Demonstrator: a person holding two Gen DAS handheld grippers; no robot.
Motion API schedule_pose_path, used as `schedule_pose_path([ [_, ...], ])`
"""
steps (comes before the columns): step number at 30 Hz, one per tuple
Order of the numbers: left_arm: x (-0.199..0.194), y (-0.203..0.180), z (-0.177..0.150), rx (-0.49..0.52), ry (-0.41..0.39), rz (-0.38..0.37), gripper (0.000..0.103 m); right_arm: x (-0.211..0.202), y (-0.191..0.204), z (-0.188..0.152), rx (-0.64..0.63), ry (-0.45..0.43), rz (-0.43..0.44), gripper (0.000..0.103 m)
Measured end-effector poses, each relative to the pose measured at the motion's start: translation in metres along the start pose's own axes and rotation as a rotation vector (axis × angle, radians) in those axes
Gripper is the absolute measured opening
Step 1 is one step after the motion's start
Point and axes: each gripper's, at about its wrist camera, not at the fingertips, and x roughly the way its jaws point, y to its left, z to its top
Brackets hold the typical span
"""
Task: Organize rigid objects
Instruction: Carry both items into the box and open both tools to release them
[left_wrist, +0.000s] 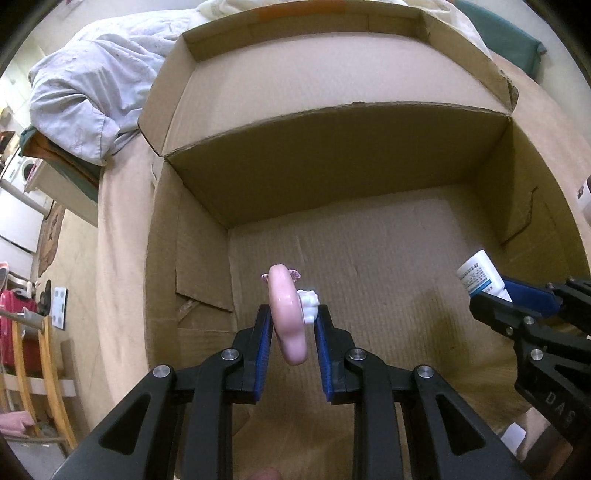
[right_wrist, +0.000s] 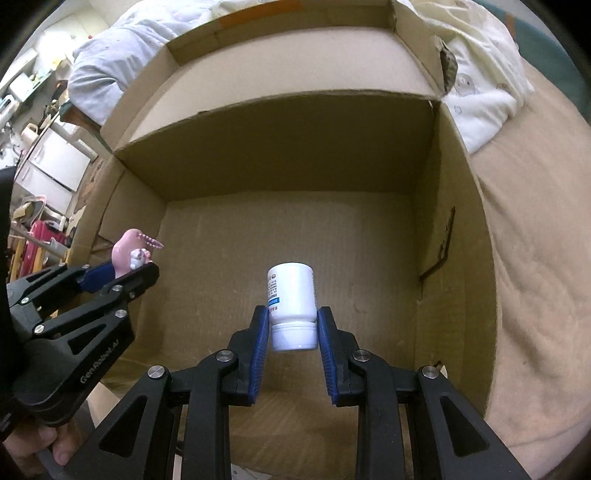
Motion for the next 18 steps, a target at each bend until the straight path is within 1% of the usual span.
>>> schedule_pose_path([
  [7,0.0031,-0.0016,-0.0026,0.007,0.007,0.009,0.021,0.0027,-0.0018,-0.0028,0.003,0.014,0.004,0.028],
  [10,0.0025,-0.0014,-0.0033,0.007,0.005,0.012,0.021,0.0029,0.0008,-0.0018,0.000,0.020,-0.007,0.028],
  [13,0.0025,-0.0018,-0.0037,0.024,-0.003,0.050,0.021,0.0015,0.0021,-0.0003,0.004,0.015,0.005,0.028],
  [15,0.0024,-0.0027,-0.0046,0.029,0.001,0.053,0.021,0.0003,0.0009,-0.0004,0.006,0.010,0.005,0.028],
  [18,0.0011,-0.0007,-0.0057,0.022,0.005,0.055,0.023,-0.0035,0.0004,0.0004,0.027,0.000,0.035,0.030],
])
